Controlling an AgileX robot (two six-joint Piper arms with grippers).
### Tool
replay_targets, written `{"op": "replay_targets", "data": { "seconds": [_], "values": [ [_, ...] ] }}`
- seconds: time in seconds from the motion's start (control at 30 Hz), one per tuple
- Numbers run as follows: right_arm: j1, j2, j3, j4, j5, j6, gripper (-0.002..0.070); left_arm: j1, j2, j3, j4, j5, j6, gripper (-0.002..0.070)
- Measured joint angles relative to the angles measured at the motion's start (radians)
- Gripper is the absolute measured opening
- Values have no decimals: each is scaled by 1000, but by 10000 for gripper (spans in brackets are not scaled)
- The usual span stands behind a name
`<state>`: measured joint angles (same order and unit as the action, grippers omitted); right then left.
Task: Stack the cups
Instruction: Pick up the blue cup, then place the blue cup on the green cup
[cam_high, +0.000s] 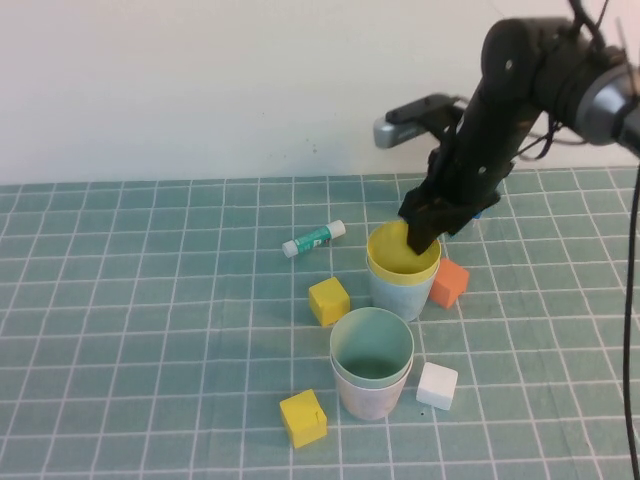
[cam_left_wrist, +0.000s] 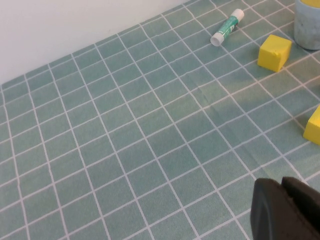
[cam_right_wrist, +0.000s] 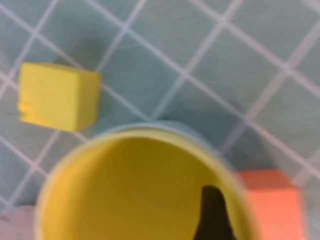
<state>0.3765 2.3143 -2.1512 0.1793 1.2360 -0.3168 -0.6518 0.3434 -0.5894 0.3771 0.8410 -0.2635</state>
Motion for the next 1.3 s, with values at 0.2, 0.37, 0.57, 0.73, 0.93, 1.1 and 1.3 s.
{"op": "replay_targets", "data": {
  "seconds": [0.2, 0.37, 0.57, 0.73, 0.93, 1.1, 1.3],
  "values": [
    [2, 61, 2, 84, -4, -56, 370, 0, 0, 0, 0, 0, 0, -1],
    [2, 64, 0, 79, -6, -102, 93, 0, 0, 0, 0, 0, 0, -1],
    [2, -29, -16, 54, -6, -113, 50, 0, 0, 0, 0, 0, 0, -1],
    [2, -238, -19, 53, -4, -126, 50, 0, 0, 0, 12, 0, -1, -1],
    [38, -486, 145, 46, 0, -163, 50, 0, 0, 0, 15, 0, -34, -1],
    [117, -548, 363, 41, 9, -199, 50, 0, 0, 0, 15, 0, -40, -1],
    [186, -531, 467, 46, -9, -215, 50, 0, 0, 0, 17, 0, -44, -1]
  ]
}}
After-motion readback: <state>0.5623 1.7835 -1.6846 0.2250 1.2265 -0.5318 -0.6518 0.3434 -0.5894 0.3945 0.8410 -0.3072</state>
